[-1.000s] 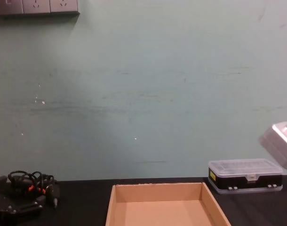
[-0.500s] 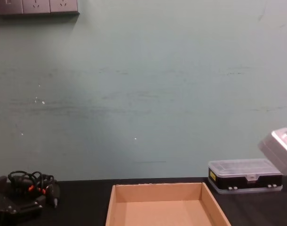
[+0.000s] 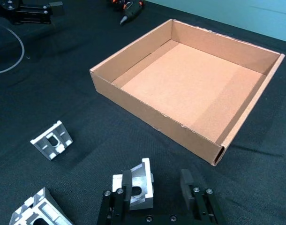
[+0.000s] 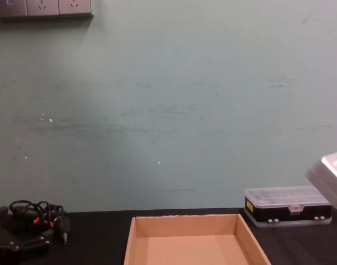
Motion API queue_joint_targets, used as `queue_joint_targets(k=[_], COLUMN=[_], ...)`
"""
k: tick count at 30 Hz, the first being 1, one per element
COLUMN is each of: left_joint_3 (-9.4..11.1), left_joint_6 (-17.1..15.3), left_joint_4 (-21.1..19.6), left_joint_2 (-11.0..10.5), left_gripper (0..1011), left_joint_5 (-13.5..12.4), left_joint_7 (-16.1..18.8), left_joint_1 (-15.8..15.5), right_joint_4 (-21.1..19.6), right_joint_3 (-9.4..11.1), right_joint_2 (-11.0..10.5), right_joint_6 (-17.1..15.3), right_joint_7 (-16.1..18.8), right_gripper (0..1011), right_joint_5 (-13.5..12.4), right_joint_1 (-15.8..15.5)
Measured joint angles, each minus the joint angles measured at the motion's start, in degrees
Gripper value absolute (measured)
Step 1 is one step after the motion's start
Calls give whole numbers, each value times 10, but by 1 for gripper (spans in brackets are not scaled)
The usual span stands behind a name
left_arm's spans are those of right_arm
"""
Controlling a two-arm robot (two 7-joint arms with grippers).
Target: Use one hand to pick up the angle iron from the table and place it into the box.
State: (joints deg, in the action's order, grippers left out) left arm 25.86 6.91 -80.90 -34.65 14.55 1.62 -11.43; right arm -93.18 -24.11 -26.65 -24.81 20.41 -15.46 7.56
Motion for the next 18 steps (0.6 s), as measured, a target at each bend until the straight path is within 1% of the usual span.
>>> queue_joint_targets(k=[3,4,7,8,10,11,17,18], left_joint_3=[0,0,0,0,0,0,0,0], left_joint_6=[0,0,0,0,0,0,0,0], left_joint_4=[0,0,0,0,0,0,0,0], left_joint_2=[0,0,0,0,0,0,0,0], left_gripper=[1011,1011,1011,1011,1011,1011,1011,1011], left_joint_5=[0,0,0,0,0,0,0,0], left_joint_7=[0,0,0,0,0,0,0,0], left_joint_1=[0,0,0,0,0,0,0,0], right_joint_4=[-1,-2,-2,-1,-1,-1,-2,-2], right_joint_3=[2,2,3,4,4,5,8,8], right_joint_2=[1,1,2,2,3,3,4,4], right_joint_6=[1,1,2,2,3,3,4,4], right_joint_7=[-1,-1,0,0,0,1,4,4], right_gripper=[594,536,465,405,365,302,132,120], right_joint_5=[4,5,8,10,11,12,18,18], right_joint_1=[-3,-3,-5,-6,-6,-7,-7,-7])
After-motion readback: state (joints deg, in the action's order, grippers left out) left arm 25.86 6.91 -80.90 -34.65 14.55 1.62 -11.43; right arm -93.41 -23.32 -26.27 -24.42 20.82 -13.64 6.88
